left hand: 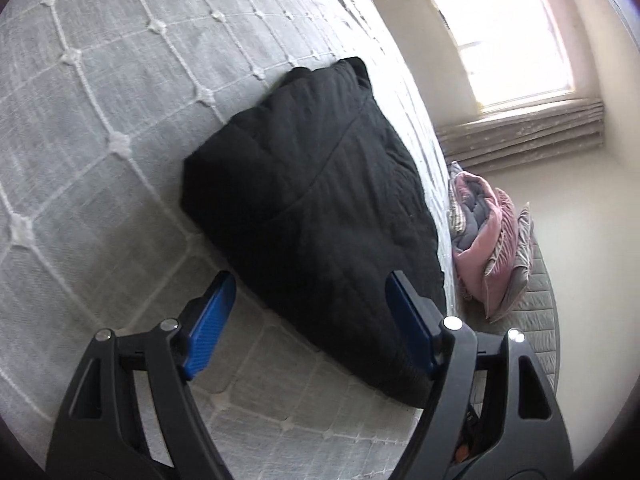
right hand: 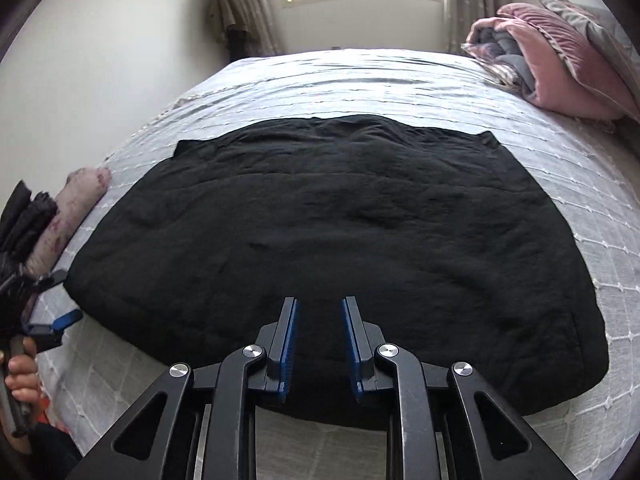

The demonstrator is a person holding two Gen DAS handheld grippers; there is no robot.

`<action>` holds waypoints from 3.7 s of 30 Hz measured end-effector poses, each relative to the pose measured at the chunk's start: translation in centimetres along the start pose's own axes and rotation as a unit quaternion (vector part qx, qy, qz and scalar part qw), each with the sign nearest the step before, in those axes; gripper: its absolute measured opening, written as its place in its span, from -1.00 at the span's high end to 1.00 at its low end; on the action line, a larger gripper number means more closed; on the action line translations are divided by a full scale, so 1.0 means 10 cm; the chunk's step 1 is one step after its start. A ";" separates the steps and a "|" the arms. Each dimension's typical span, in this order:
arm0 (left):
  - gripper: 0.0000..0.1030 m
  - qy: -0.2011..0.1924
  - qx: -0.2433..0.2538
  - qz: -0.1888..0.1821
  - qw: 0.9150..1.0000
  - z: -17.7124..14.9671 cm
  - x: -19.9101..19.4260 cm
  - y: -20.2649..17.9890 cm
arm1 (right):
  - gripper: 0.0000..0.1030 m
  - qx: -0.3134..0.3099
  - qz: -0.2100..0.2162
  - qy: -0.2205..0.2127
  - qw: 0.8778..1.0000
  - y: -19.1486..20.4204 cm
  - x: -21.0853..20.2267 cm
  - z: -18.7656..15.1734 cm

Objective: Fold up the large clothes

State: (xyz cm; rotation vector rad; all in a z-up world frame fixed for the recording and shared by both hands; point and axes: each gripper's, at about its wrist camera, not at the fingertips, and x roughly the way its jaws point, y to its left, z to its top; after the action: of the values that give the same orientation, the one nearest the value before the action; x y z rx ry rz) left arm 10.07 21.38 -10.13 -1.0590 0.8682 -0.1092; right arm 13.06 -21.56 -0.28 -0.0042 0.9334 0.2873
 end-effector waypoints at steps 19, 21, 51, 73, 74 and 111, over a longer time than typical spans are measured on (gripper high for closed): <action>-0.54 -0.026 -0.023 0.023 0.999 0.07 0.46 -0.07 | 0.57 -0.008 -0.013 0.045 0.999 -0.07 0.36 -0.08; -0.49 -0.033 -0.014 0.027 0.999 0.07 0.49 -0.11 | 0.57 -0.009 -0.016 0.045 0.999 -0.07 0.37 -0.09; 0.45 -0.136 0.170 0.012 0.976 -0.04 0.31 -1.06 | 0.55 0.034 0.007 0.069 0.997 -0.22 0.50 -0.10; 0.46 -0.148 0.254 -0.027 0.956 -0.12 0.25 -1.41 | 0.69 -0.049 0.043 0.030 0.997 0.47 0.59 0.14; 0.46 -0.148 0.255 -0.030 0.955 -0.13 0.25 -1.42 | 0.69 -0.045 0.046 0.032 0.997 0.45 0.62 0.18; 0.47 -0.154 0.344 -0.046 0.925 -0.19 0.18 -1.59 | 0.65 0.078 0.057 0.064 0.993 -0.10 1.76 1.81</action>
State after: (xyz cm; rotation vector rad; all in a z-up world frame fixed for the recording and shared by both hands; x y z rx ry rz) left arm 14.98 10.96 1.09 -0.4333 0.4316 -0.2955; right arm 37.50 -15.93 -3.51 0.1771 1.0847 0.3210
